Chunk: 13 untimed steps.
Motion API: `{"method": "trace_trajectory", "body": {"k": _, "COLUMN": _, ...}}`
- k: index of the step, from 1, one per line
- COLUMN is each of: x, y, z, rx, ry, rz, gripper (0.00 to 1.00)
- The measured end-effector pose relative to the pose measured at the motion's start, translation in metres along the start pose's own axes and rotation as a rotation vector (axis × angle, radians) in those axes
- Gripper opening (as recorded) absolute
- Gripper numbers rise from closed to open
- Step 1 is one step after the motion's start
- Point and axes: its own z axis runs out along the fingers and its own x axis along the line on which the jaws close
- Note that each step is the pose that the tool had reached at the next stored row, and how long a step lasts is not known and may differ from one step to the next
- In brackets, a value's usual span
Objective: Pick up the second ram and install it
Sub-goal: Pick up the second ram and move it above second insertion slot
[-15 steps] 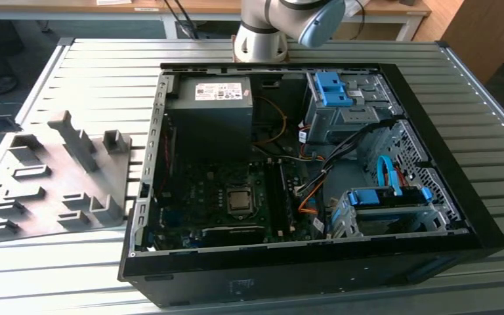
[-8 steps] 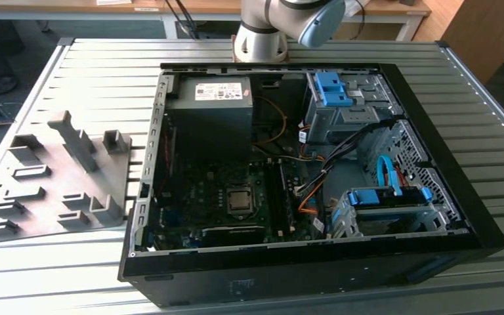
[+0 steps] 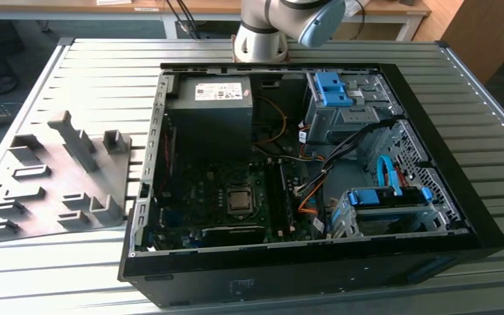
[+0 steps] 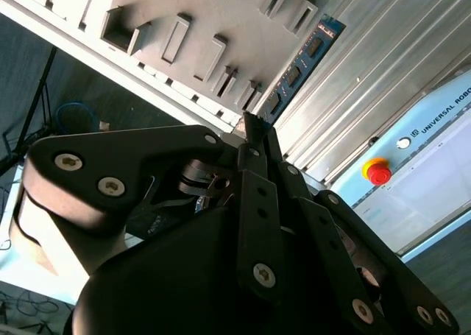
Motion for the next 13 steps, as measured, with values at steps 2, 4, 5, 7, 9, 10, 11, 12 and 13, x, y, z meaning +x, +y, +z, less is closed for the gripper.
{"method": "trace_trajectory", "body": {"k": 2, "x": 0.0000, "y": 0.0000, "z": -0.0002, "rx": -0.0001, "ry": 0.0000, "rz": 0.000, "gripper": 0.14}}
{"method": "trace_trajectory", "body": {"k": 4, "x": 0.0000, "y": 0.0000, "z": -0.0003, "rx": -0.0002, "ry": 0.0001, "rz": 0.000, "gripper": 0.14}}
{"method": "trace_trajectory", "body": {"k": 5, "x": 0.0000, "y": -0.0001, "z": -0.0004, "rx": -0.0003, "ry": 0.0001, "rz": 0.000, "gripper": 0.14}}
{"method": "trace_trajectory", "body": {"k": 7, "x": 0.0000, "y": -0.0013, "z": -0.0005, "rx": -0.0004, "ry": 0.0003, "rz": 0.000, "gripper": 0.14}}
{"method": "trace_trajectory", "body": {"k": 9, "x": 0.0002, "y": -0.0037, "z": -0.0003, "rx": -0.0003, "ry": 0.0002, "rz": 0.000, "gripper": 0.14}}
{"method": "trace_trajectory", "body": {"k": 10, "x": 0.0004, "y": -0.0058, "z": -0.0003, "rx": -0.0003, "ry": 0.0002, "rz": 0.000, "gripper": 0.14}}
{"method": "trace_trajectory", "body": {"k": 11, "x": 0.0006, "y": -0.0084, "z": -0.0003, "rx": -0.0002, "ry": 0.0002, "rz": 0.000, "gripper": 0.14}}
{"method": "trace_trajectory", "body": {"k": 12, "x": 0.0008, "y": -0.0115, "z": -0.0004, "rx": -0.0002, "ry": 0.0001, "rz": 0.000, "gripper": 0.14}}
{"method": "trace_trajectory", "body": {"k": 13, "x": 0.0010, "y": -0.0146, "z": -0.0005, "rx": -0.0002, "ry": 0.0001, "rz": 0.000, "gripper": 0.14}}
